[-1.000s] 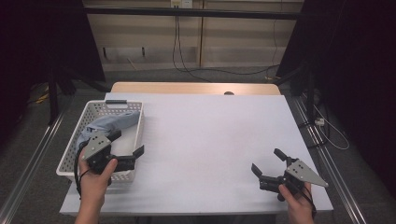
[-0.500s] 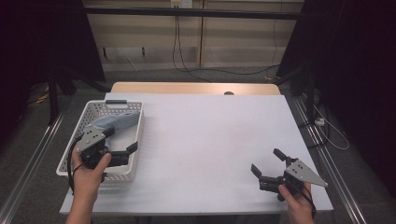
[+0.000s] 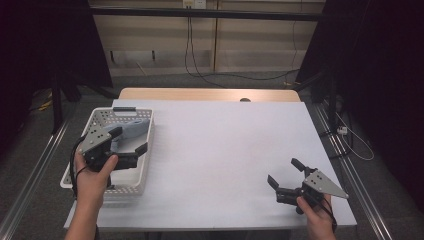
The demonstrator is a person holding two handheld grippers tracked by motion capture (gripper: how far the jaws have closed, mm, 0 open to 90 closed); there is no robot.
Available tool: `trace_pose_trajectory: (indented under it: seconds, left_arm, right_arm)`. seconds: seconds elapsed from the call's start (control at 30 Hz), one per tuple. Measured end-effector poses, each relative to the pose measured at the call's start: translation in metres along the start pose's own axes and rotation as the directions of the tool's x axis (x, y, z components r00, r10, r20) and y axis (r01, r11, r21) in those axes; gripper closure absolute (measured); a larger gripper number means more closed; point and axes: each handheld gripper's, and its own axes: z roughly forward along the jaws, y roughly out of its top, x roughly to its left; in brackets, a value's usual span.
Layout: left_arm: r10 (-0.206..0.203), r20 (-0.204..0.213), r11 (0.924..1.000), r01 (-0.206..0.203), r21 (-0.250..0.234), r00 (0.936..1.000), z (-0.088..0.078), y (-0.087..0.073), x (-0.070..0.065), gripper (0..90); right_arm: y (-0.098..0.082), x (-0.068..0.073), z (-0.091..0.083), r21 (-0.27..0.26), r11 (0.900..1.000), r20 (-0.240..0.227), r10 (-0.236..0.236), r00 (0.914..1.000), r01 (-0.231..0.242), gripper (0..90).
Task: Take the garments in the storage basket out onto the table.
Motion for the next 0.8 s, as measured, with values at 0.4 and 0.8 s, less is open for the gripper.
trace_pose_trajectory:
  seconds: [0.4, 0.8]
  left_arm:
    - [0.010, -0.033, 0.9998, -0.009, 0.019, 0.9994, 0.005, 0.011, 0.021, 1.9]
    - [0.015, -0.070, 0.9968, -0.010, 0.079, 0.9974, 0.015, 0.006, 0.041, 1.9]
  right_arm:
    - [0.000, 0.001, 0.004, 0.006, 1.000, 0.002, -0.003, 1.0000, 0.003, 0.8]
    - [0.000, 0.001, 0.005, 0.008, 1.000, 0.004, -0.004, 1.0000, 0.004, 0.8]
